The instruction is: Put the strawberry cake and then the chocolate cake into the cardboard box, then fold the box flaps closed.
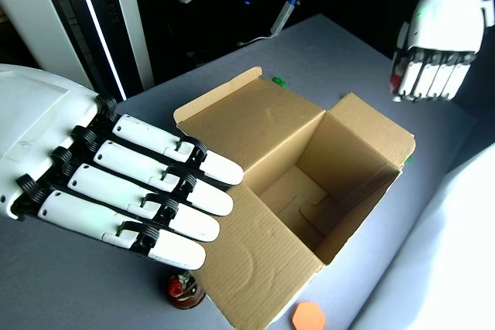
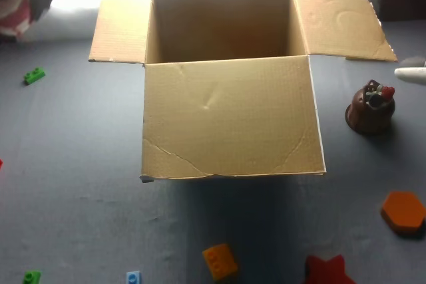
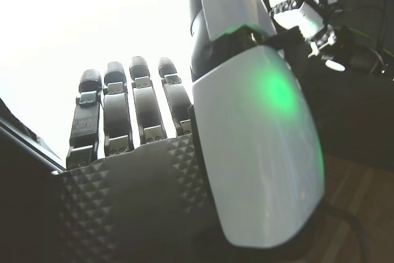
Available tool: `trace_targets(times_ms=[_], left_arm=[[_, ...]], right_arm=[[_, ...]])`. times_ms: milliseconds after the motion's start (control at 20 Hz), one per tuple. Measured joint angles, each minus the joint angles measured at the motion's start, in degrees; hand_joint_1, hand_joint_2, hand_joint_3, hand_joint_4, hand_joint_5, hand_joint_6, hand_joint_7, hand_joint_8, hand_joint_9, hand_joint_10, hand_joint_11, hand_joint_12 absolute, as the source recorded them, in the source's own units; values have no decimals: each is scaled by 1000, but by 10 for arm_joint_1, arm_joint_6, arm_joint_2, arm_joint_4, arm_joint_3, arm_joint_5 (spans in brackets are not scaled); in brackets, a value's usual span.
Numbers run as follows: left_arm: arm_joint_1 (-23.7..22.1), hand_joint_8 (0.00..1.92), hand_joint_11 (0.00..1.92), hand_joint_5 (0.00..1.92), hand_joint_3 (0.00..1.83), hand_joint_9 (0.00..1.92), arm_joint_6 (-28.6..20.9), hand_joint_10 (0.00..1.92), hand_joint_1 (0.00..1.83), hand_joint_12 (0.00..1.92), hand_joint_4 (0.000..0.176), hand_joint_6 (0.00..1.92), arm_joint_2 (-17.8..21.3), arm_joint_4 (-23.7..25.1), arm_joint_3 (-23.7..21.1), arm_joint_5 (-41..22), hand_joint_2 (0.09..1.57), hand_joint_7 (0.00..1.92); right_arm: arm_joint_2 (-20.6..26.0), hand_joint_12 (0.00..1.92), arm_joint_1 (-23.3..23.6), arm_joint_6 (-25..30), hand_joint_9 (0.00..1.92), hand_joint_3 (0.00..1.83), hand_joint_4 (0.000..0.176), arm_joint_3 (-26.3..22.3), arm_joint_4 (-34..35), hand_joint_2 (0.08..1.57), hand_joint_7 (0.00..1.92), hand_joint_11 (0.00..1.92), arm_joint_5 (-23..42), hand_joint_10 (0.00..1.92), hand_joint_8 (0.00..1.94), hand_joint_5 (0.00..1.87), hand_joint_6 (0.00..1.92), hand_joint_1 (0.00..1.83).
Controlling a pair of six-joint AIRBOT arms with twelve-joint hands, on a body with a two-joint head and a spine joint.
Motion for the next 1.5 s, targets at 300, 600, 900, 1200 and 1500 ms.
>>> trace_targets(times_ms=[300, 600, 900, 1200, 1500], left_arm=[[-35, 1215, 725, 830, 0, 900, -5, 1468, 1357, 1724, 0, 982, -29, 34, 2, -16, 1164, 855], [-52, 1373, 760, 801, 5, 884, -6, 1486, 1242, 1754, 0, 1080, -43, 53, -49, -19, 1190, 863], [-47, 1428, 704, 794, 0, 874, -6, 1457, 1214, 1756, 0, 1102, -87, 57, -75, -26, 1203, 859], [-18, 1349, 774, 840, 0, 883, 0, 1402, 1219, 1705, 0, 1049, -159, 55, -38, -20, 1180, 886], [7, 1187, 771, 870, 0, 925, 9, 1413, 1360, 1648, 0, 933, -198, 49, -31, -11, 1151, 869]], right_arm=[[0, 315, 2, 0, 97, 0, 20, -4, -1, 1042, 80, 0, 0, 4, 0, 46, 2, 958], [0, 473, 2, 0, 110, 0, 20, -4, 0, 986, 82, 0, 2, 8, 3, 57, 5, 1047], [0, 464, 2, 1, 99, 7, 30, -4, 0, 1003, 60, 0, -1, 0, 0, 24, 0, 1025], [0, 415, -5, -1, 94, 6, 32, -3, 35, 1025, 74, 0, -7, 3, 2, 37, 2, 978], [-10, 326, -6, -19, 78, 0, 19, 44, 209, 1026, 57, 0, -50, 3, 3, 42, 7, 996]])
